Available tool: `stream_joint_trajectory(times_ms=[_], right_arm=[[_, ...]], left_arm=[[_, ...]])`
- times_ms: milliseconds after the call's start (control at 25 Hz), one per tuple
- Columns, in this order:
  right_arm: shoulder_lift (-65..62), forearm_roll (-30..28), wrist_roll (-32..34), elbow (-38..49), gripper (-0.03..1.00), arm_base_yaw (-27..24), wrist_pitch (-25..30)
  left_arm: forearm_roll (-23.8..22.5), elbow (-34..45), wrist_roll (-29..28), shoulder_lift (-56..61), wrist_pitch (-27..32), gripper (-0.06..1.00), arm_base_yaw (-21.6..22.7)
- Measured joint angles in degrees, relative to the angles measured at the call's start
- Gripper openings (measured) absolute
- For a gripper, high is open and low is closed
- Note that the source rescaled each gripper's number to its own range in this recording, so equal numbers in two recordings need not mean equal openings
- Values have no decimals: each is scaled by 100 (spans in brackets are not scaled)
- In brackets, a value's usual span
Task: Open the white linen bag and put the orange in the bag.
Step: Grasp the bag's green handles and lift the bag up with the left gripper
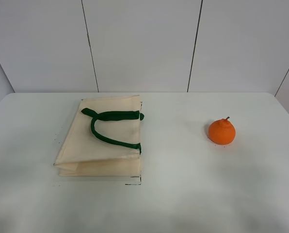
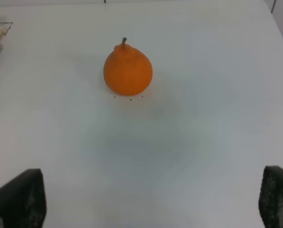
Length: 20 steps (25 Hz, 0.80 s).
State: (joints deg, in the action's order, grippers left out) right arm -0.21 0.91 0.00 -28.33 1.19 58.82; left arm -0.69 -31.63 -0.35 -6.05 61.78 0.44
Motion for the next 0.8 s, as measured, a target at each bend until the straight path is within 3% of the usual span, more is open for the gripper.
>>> stream_joint_trajectory(times_ms=[400,800], right_arm=[[0,0,0,0,99,0,0],[0,0,0,0,99,0,0]], left_arm=[[7,-1791,0,-3904,-84,100,0],[-126,-4181,-12,-8186,-255,100,0]])
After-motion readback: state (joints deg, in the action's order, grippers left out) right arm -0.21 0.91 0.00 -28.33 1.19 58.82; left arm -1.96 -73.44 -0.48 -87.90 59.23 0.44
